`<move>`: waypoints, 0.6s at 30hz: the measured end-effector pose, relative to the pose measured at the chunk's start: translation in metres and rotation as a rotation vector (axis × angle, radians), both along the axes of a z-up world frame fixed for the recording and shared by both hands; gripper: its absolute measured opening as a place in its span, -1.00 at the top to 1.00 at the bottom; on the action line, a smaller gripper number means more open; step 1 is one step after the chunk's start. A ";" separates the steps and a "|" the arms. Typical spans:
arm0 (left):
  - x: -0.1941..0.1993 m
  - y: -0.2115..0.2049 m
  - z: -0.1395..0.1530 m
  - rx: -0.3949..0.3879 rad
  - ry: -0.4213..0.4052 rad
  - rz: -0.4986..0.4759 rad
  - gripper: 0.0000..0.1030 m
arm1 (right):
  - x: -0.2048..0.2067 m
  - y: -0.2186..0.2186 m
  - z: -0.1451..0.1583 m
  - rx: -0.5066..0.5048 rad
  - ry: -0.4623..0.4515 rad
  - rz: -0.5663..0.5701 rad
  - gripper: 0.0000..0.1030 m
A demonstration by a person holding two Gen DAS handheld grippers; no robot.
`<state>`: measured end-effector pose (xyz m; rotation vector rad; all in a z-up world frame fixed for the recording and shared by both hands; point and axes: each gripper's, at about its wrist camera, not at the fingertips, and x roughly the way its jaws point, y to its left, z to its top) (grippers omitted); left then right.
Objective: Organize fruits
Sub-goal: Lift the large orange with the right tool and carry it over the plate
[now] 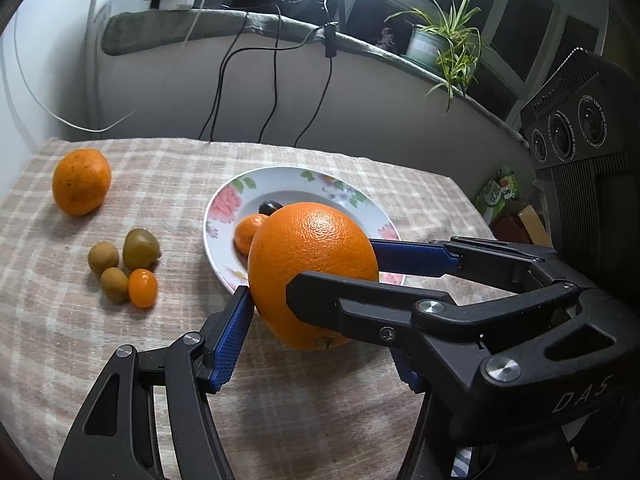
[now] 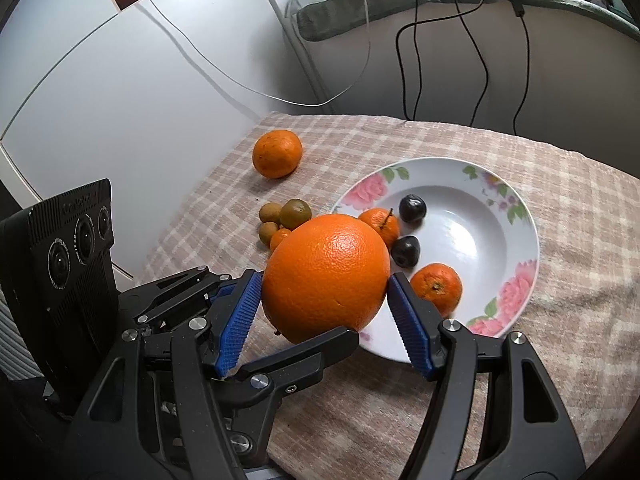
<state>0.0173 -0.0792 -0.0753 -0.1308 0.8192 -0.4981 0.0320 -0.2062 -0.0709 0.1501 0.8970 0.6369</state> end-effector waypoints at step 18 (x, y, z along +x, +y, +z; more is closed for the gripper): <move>0.001 -0.008 -0.005 0.027 0.029 -0.016 -0.22 | 0.000 -0.008 -0.006 0.013 0.035 -0.020 -0.33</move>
